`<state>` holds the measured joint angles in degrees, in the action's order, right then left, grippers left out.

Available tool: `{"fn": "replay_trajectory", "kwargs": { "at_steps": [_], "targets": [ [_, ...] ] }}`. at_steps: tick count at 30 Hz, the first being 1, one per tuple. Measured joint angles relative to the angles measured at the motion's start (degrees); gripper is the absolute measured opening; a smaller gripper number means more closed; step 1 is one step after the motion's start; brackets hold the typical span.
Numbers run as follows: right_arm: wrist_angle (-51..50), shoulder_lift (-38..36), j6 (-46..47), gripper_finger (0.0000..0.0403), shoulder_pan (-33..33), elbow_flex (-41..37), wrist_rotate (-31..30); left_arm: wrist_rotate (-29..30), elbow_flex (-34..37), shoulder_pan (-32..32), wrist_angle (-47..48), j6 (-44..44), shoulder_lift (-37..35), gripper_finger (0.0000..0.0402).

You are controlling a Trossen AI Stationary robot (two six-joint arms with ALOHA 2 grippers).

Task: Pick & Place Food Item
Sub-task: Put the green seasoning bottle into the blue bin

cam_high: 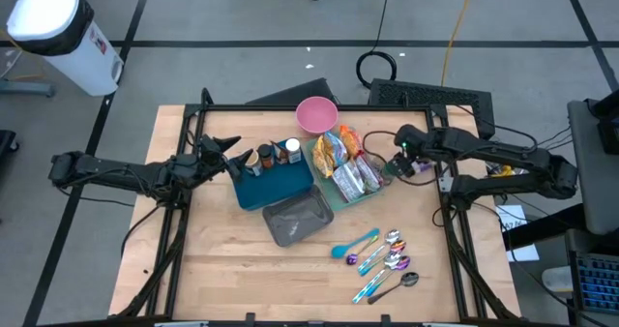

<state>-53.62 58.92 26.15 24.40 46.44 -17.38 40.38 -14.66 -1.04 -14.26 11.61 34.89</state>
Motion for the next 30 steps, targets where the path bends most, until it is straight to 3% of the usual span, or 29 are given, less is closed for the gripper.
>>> {"fn": "replay_trajectory", "kwargs": {
  "at_steps": [6, 12, 19, 30],
  "targets": [
    [-1.0, -0.1, -8.5, 0.0283, 0.0, 0.0, 0.1, 0.0, 0.0, 0.0, 0.8, -0.5, 0.0, 0.0296],
    [-8.8, 0.5, -27.8, 0.0279, -0.1, 0.0, 11.7, 0.0, 0.0, 0.0, 0.7, 0.5, 0.0, 0.0296],
    [-10.6, 4.2, -35.9, 0.0268, 0.0, -0.4, 9.2, 0.0, 0.0, 0.0, 0.7, 0.9, 0.0, 0.0296],
    [-7.2, 17.8, -38.4, 0.0270, 0.0, -2.1, 5.0, 0.0, 0.0, 0.0, 0.8, 0.8, 0.0, 0.0296]
  ]
}}
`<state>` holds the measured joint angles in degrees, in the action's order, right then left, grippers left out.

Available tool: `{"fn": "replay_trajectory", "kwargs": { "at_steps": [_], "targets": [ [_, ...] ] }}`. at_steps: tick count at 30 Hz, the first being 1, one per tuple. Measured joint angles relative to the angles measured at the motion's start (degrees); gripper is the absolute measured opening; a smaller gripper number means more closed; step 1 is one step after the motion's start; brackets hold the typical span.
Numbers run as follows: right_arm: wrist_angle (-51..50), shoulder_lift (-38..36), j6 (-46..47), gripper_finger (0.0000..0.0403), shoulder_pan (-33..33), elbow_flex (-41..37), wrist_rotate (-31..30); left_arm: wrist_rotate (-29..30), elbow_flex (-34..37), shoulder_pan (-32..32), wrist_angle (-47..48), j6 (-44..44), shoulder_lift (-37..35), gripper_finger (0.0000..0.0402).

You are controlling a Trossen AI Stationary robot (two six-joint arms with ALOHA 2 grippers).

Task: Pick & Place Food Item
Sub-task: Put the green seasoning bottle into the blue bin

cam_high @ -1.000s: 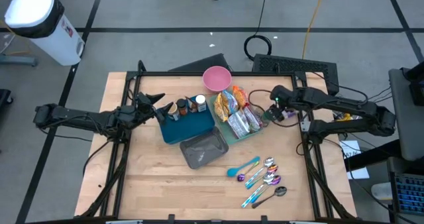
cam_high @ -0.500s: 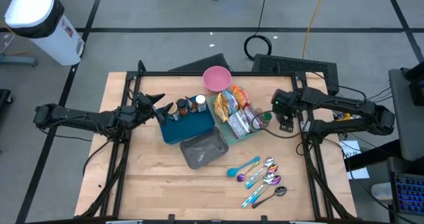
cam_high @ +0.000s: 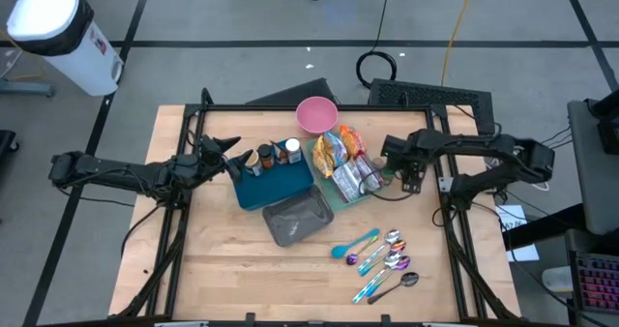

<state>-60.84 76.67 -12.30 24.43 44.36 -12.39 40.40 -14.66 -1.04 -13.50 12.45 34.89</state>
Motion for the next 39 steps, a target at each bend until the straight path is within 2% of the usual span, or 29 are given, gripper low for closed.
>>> {"fn": "replay_trajectory", "kwargs": {
  "at_steps": [6, 14, 28, 33, 39],
  "targets": [
    [2.2, 4.0, -0.7, 0.0262, 0.0, -0.2, -0.9, 0.0, 0.0, 0.0, 0.2, 0.0, 0.0, 0.0296],
    [2.3, 3.7, 3.1, 0.0259, -0.1, -0.3, -2.7, 0.0, 0.0, 0.0, 0.5, 0.3, 0.0, 0.0296],
    [-8.2, -7.2, 14.8, 0.0258, -0.1, 2.2, -2.6, 0.0, 0.0, 0.0, 1.3, 0.4, 0.0, 0.0296],
    [-7.1, -11.7, 20.6, 0.0258, -0.1, 3.2, -2.3, 0.0, 0.0, 0.0, 1.3, 1.1, 0.0, 0.0296],
    [-4.6, -16.1, 22.1, 0.0258, -0.2, 3.2, 0.7, 0.0, 0.0, 0.0, 1.3, 1.6, 0.0, 0.0296]
  ]
}}
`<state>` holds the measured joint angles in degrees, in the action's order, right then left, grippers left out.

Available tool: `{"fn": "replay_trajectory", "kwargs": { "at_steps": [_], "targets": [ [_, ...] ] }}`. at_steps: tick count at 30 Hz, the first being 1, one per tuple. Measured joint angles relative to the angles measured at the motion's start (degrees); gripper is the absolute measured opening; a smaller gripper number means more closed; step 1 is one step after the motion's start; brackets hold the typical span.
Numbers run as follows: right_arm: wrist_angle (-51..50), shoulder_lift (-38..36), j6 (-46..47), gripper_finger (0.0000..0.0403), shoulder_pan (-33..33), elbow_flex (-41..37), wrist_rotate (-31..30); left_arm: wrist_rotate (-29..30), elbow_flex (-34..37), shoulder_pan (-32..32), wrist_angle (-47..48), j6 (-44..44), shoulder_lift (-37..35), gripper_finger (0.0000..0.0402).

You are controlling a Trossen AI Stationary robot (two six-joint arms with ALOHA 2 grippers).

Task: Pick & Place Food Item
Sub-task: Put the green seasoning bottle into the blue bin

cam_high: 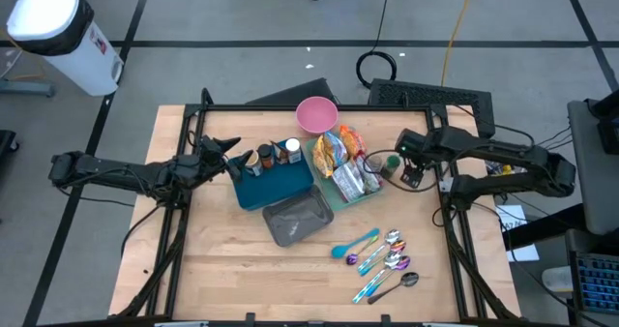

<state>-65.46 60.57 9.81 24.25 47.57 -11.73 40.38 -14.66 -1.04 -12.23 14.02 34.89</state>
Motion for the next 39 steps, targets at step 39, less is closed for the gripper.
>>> {"fn": "replay_trajectory", "kwargs": {
  "at_steps": [39],
  "targets": [
    [22.9, -9.4, -1.9, 0.0286, -1.5, -7.4, 9.1, 0.0, 0.0, 0.0, 0.0, 0.1, 0.0, 0.0296]
  ]
}}
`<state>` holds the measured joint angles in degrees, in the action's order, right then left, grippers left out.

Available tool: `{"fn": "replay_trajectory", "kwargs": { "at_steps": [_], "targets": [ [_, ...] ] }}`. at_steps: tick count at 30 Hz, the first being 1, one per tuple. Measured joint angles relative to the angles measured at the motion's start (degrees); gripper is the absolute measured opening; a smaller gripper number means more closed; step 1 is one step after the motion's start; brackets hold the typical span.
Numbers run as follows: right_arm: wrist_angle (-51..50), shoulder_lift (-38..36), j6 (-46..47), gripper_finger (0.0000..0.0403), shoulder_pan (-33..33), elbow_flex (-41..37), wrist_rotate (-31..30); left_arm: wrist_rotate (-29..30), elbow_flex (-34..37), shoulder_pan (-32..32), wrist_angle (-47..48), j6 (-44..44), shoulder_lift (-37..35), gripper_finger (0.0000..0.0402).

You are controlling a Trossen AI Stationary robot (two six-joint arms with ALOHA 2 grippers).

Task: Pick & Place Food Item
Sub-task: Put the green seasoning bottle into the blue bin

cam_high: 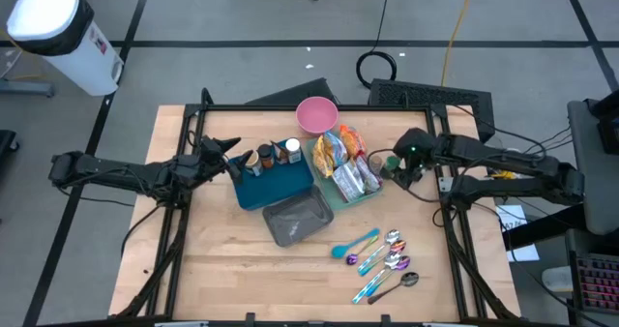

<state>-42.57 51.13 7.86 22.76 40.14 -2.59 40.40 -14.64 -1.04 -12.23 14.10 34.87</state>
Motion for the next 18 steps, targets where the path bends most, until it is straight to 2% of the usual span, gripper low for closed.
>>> {"fn": "replay_trajectory", "kwargs": {
  "at_steps": [7, 12, 18],
  "targets": [
    [7.2, 0.0, -0.6, 0.0319, 0.0, -5.1, -0.4, 0.0, 0.0, 0.0, 0.0, 0.0, 0.0, 0.0296],
    [14.4, 0.0, 0.5, 0.0312, 0.0, -9.9, -0.5, 0.0, 0.0, 0.0, 0.0, 0.1, 0.0, 0.0296],
    [15.4, 0.0, 1.5, 0.0291, 0.0, -12.6, -3.0, 0.0, 0.0, 0.0, 0.0, 0.1, 0.0, 0.0296]
  ]
}}
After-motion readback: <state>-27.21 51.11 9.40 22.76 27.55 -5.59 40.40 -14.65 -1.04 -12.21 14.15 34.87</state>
